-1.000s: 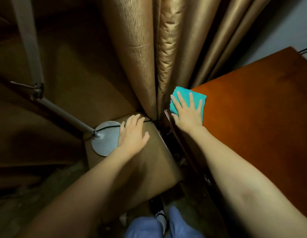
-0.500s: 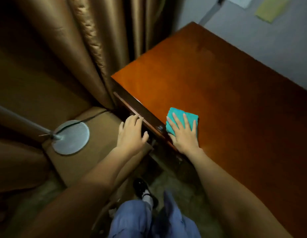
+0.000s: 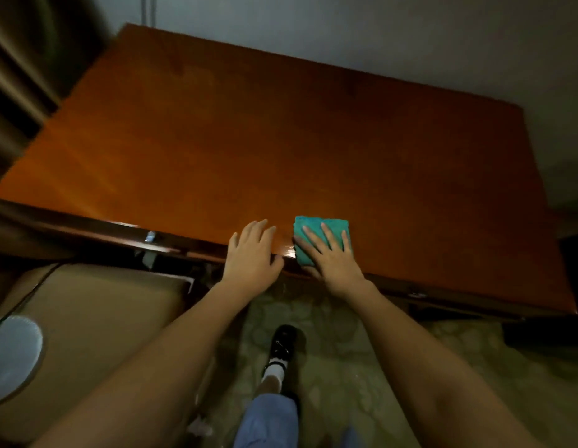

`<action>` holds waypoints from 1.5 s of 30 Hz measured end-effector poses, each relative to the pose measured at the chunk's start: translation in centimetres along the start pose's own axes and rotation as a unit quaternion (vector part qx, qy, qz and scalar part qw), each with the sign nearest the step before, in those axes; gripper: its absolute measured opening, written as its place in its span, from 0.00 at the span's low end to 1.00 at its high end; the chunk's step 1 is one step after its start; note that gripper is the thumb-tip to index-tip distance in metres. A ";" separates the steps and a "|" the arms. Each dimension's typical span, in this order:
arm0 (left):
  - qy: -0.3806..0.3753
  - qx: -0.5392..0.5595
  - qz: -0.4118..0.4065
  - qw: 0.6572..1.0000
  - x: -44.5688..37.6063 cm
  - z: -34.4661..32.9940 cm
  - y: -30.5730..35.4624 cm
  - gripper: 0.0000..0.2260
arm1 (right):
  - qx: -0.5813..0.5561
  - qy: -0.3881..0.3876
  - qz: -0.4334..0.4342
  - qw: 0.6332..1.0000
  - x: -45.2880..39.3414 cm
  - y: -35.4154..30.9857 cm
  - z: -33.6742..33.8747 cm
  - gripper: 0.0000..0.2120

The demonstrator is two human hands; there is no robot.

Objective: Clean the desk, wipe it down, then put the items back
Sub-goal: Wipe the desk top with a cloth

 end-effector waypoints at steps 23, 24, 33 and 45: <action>-0.110 -0.036 -0.239 0.964 -15.4 -4.9 21.3 0.25 | -0.040 0.066 -0.269 0.960 11.6 21.5 -3.6 0.29; -0.117 -0.040 -0.246 0.961 -15.2 -5.5 22.4 0.25 | -0.056 0.064 -0.289 0.953 12.1 22.6 -3.8 0.29; -0.111 -0.069 -0.250 0.959 -13.8 -9.1 31.5 0.25 | -0.081 0.076 -0.325 0.939 18.0 30.8 -5.4 0.29; -0.079 -0.058 -0.220 0.971 -11.1 -10.9 46.2 0.25 | -0.090 0.162 -0.266 0.946 22.7 39.7 -5.2 0.27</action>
Point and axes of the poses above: each hand's wrist, its own x-axis away from the middle knuckle, its own z-axis out of the back of the hand, y = z × x, the point moved 4 cm from there along -x, towards the middle knuckle, and after that the axes turned 2 degrees about -x, right-handed, at the moved point
